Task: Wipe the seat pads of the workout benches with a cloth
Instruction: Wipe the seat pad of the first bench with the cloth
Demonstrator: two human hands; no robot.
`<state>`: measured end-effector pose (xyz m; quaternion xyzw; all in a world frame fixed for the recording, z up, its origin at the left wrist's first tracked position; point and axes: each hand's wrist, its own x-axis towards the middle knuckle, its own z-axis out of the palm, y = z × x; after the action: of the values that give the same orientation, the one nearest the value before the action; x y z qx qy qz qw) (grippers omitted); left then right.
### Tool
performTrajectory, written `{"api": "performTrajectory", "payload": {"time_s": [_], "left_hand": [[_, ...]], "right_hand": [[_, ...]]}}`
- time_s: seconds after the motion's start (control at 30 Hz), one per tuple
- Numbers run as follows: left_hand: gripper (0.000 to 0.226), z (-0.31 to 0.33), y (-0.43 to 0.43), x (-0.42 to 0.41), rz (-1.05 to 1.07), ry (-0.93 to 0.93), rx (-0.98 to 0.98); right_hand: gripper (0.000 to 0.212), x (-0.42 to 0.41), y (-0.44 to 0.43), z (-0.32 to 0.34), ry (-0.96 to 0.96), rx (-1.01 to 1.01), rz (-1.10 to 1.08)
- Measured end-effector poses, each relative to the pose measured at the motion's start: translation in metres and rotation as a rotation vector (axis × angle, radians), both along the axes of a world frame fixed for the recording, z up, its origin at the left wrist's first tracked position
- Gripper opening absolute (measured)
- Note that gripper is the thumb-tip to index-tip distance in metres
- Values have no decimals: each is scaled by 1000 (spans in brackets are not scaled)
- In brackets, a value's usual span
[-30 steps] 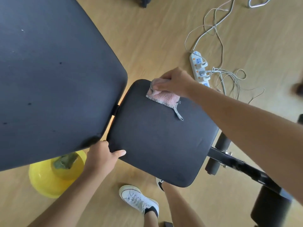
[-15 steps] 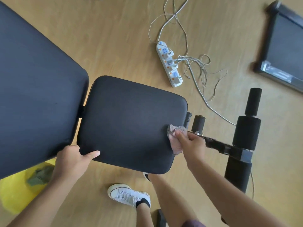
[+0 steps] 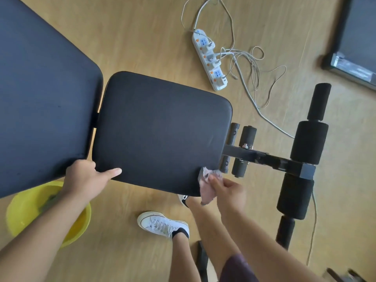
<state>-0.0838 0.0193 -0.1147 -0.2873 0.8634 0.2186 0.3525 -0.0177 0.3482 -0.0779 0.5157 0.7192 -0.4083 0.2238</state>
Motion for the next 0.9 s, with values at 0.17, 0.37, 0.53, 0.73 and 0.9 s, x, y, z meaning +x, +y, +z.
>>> {"api": "performTrajectory", "payload": {"time_s": [0.17,0.37,0.53,0.73,0.9], "left_hand": [[69,-1,-1,-2,32,-1,22],[73,-10,-6,6,61,37,53],[73,-8,-4,7,79,57,55],[61,4,3,3,69,35,27],[73,11,0,-3,-17,3,17]], "right_hand": [[16,7,16,-8,13,-112,-267],[20,13,-48,-11,97,-3,-567],[17,40,-59,-15,-17,2,-581],[27,35,-149,-7,-45,-259,-830],[35,9,-213,-6,18,-509,-902]]}}
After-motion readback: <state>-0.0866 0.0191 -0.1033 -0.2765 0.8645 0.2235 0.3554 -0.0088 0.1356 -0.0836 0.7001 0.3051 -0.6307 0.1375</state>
